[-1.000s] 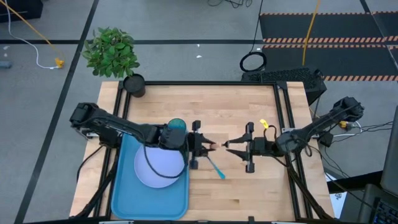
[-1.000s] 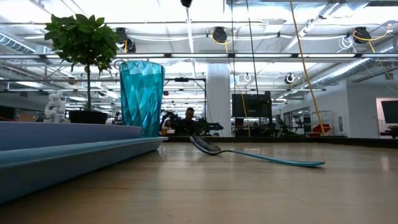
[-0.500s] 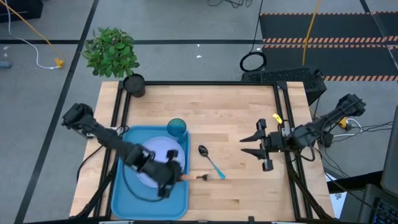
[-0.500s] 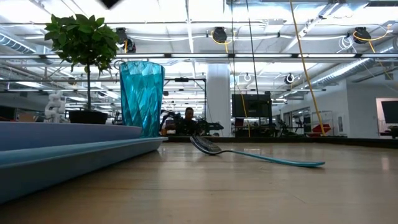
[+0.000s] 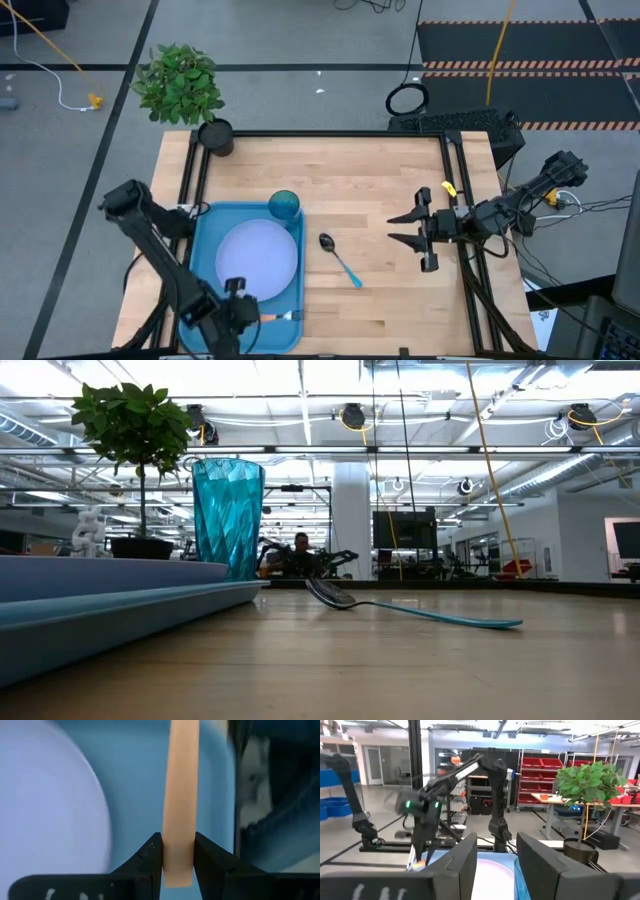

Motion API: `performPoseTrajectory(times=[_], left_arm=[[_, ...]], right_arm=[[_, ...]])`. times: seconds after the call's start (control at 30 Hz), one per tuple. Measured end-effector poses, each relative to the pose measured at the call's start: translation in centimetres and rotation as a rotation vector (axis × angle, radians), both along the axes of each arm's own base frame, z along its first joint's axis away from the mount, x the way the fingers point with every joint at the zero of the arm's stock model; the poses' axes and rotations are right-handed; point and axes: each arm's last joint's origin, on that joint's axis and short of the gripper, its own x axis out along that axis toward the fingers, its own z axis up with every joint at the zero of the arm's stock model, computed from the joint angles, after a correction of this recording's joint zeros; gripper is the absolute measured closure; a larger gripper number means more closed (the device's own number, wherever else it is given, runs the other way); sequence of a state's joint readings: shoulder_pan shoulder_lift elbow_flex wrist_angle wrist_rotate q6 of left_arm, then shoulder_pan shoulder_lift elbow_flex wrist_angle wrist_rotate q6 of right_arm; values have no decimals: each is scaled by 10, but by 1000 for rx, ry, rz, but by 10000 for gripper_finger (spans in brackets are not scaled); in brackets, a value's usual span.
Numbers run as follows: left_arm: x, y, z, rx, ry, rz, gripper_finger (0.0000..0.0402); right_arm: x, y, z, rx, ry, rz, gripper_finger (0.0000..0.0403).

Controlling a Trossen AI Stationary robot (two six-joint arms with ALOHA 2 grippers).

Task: Pick and place plate/cup/fork/spoon on tray
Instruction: Put the yellow fork to the right of the purple plate on the blue tray

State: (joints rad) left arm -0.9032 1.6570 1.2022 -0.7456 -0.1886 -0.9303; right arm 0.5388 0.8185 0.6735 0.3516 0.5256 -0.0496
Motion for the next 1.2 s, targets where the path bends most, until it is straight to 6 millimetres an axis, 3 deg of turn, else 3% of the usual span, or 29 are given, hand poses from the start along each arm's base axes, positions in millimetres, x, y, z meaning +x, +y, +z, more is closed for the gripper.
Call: performPoseTrajectory(times=[0.3,0.77,1.2], left_arm=[[-13,-19,-34,-8,215,53,316],[-11,-6,-61,119,454,22,316],[-12,3,-65,169,516,-51,316]], right_arm=[[-1,1,4,-3,-33,7,273],[-2,2,8,-46,-81,5,273],[-2,3,9,-44,-88,33,273]])
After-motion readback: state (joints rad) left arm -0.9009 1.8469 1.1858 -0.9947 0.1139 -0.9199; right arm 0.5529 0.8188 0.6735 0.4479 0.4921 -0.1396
